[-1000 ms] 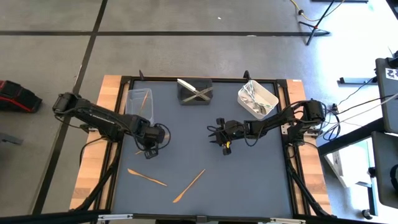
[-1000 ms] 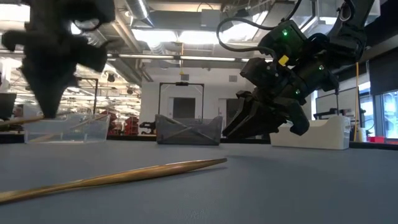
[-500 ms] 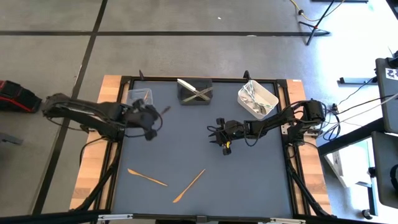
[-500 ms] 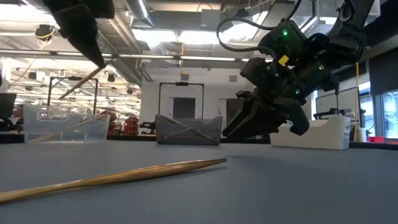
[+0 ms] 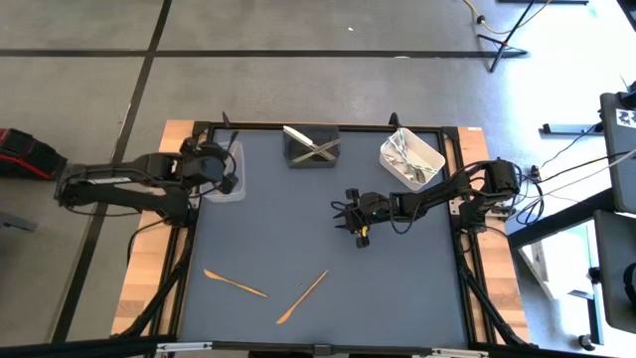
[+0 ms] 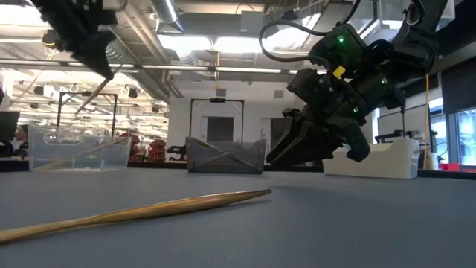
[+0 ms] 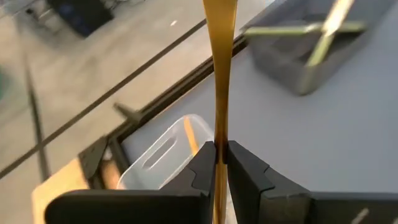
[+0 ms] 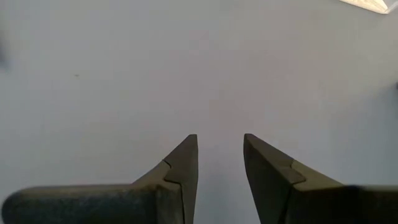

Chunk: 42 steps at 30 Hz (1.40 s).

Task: Sort silverware by color (type)
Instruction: Put the top left gold knife into the transparent bin, then put the left gold knife into the transparent bin

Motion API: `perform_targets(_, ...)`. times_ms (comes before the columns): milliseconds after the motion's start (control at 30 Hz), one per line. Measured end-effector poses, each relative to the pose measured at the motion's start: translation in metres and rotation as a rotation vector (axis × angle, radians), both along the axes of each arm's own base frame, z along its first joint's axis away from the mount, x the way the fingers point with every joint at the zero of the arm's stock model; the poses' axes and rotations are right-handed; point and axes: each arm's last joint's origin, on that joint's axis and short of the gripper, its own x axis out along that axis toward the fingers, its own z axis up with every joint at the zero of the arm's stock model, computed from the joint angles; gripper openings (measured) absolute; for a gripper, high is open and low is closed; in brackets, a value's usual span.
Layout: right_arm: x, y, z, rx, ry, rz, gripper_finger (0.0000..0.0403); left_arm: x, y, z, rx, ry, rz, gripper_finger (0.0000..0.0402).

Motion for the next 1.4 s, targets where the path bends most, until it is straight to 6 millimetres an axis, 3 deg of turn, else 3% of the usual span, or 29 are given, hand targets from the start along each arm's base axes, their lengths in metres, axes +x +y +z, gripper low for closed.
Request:
perform_targets(167, 0.0, 0.0, 0.0, 0.0, 0.0, 0.001, 0.0115, -0.002, 0.009, -0.022, -0.061, -0.025, 0.112, 0.0026)
perform_targets(400, 0.0, 0.001, 0.0, 0.011, 0.0, 0.016, 0.0115, -0.005, 0.013, -0.044, -0.237, -0.02, 0.136, 0.0026)
perform_targets(667, 0.0, 0.001, 0.0, 0.01, 0.0, 0.016, 0.0115, -0.015, 0.016, -0.051, -0.329, -0.004, 0.263, 0.0035)
perform_targets(933, 0.0, 0.001, 0.0, 0.01, 0.0, 0.016, 0.0115, -0.016, 0.02, -0.051, -0.348, 0.005, 0.279, 0.0093)
perform_targets(1200, 0.0, 0.001, 0.0, 0.01, 0.0, 0.016, 0.0115, -0.004, 0.02, -0.036, -0.381, -0.065, 0.089, 0.0107)
perform_targets(1400, 0.0, 0.001, 0.0, 0.01, 0.0, 0.016, 0.0115, 0.028, 0.008, -0.018, -0.393, -0.259, -0.347, 0.0108)
